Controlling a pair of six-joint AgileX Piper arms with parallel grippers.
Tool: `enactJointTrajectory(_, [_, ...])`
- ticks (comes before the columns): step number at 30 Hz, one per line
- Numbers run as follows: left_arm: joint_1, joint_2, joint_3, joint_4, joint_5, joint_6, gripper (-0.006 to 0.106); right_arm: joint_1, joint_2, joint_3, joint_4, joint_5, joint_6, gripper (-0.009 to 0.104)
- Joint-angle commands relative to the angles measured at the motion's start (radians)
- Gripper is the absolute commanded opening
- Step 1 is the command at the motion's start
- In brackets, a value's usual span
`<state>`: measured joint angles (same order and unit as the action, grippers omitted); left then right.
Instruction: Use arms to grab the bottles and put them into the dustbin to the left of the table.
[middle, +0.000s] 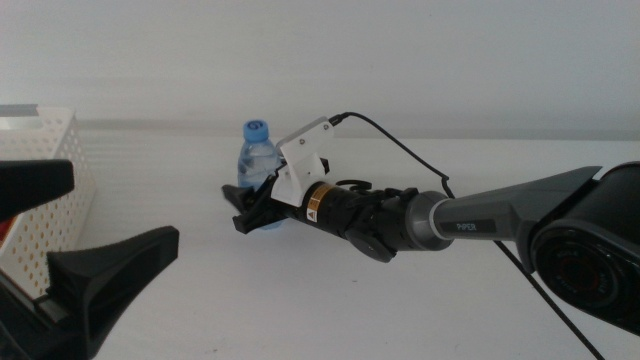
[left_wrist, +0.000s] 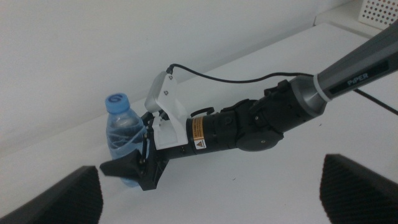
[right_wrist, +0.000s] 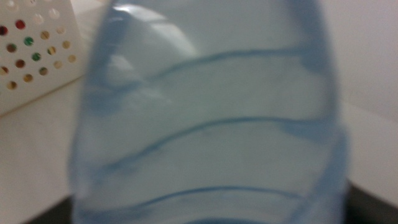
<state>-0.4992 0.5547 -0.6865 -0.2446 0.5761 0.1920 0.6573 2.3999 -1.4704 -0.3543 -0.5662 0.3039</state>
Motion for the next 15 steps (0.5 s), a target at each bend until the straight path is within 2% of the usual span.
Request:
enactJointTrajectory(1, [-0.010,-0.003,0.004,0.001,-0.013,-0.007,0.094,0.001,-0.029,-0.010,-0.062,0.035,0.097,0.083])
enactJointTrajectory(3, [-0.010,-0.003,0.004,0.001,-0.013,-0.007,0.094,0.001,-0.043,-0.010,-0.098,0.087,0.140,0.093])
enactJointTrajectory(5, [-0.010,-0.003,0.004,0.001,-0.013,-0.007,0.094,0.002,-0.067,-0.010,-0.135,0.162,0.190,0.093])
enactJointTrajectory(8, [-0.010,-0.003,0.004,0.001,-0.013,-0.007,0.094,0.003,-0.109,-0.004,-0.244,0.272,0.317,0.093])
enactJointTrajectory(13, [-0.010,-0.003,0.004,0.001,-0.013,-0.007,0.094,0.003,-0.202,0.077,-0.419,0.303,0.499,0.093])
enactJointTrajectory(15, [-0.010,-0.003,0.004,0.001,-0.013,-0.007,0.094,0.003,-0.250,0.127,-0.454,0.322,0.531,0.093])
